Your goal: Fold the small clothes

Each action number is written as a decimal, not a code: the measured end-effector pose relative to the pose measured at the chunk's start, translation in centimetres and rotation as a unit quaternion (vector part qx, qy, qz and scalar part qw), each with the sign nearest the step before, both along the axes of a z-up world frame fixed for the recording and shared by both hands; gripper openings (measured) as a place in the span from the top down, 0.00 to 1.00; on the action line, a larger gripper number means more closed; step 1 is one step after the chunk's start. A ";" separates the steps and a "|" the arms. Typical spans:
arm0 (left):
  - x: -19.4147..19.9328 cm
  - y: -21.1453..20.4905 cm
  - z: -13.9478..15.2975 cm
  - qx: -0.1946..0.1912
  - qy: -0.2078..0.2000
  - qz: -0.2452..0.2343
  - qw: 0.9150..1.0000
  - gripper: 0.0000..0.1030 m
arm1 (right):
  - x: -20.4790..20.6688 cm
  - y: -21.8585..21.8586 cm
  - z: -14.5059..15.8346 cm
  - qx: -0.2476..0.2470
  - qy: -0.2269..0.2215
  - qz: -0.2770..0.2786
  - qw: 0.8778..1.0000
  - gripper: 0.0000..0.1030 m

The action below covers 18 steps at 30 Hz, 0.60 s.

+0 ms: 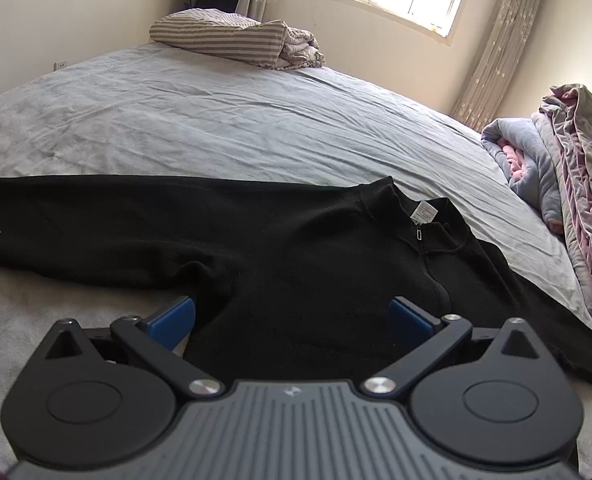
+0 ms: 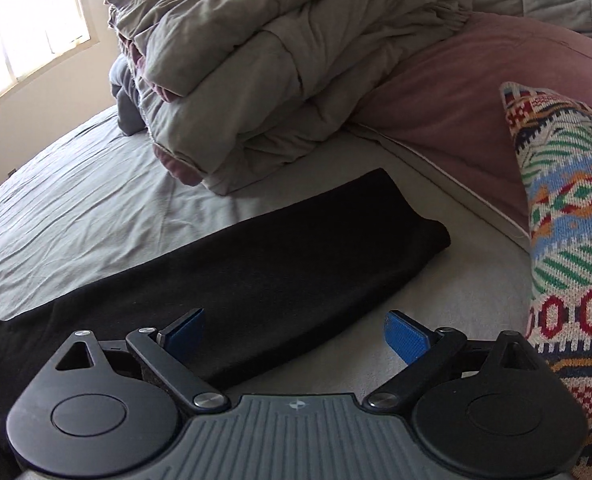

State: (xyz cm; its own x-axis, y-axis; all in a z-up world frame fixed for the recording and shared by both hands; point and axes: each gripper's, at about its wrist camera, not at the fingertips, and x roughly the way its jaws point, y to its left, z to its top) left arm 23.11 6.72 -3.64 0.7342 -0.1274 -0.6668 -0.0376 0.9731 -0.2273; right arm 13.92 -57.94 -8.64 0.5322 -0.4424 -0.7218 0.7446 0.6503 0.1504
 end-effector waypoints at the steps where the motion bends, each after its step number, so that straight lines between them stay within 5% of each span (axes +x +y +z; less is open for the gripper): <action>1: 0.0 0.0 -0.3 0.004 -0.001 -0.002 1.000 0.01 | 0.1 -0.5 -0.6 0.004 0.003 -0.014 1.000 0.07; 6: 0.9 0.6 -1.9 0.006 0.020 0.013 1.000 0.01 | 0.9 -1.5 -2.6 -0.016 -0.005 -0.059 0.998 0.07; 8: 1.2 1.1 -2.3 0.001 0.027 0.017 0.999 0.01 | 1.6 -1.4 -3.0 -0.039 -0.006 -0.075 0.996 0.17; 11: 1.4 1.4 -2.7 -0.004 0.027 0.019 0.999 0.01 | 2.3 -1.5 -3.1 -0.055 -0.024 -0.090 0.994 0.51; 13: 1.4 1.6 -2.9 -0.012 0.024 0.014 1.000 0.01 | 2.7 -1.4 -2.7 -0.060 -0.025 -0.089 0.994 0.83; 18: 1.5 1.6 -3.0 -0.020 0.027 0.010 0.999 0.01 | 3.5 0.0 0.1 -0.093 -0.015 -0.065 0.993 0.88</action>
State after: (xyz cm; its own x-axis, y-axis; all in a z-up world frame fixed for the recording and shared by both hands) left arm 24.63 8.32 -6.66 0.7000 -0.1400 -0.7002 -0.0701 0.9624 -0.2625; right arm 17.46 -57.95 -8.55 0.4820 -0.6334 -0.6054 0.8211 0.5676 0.0598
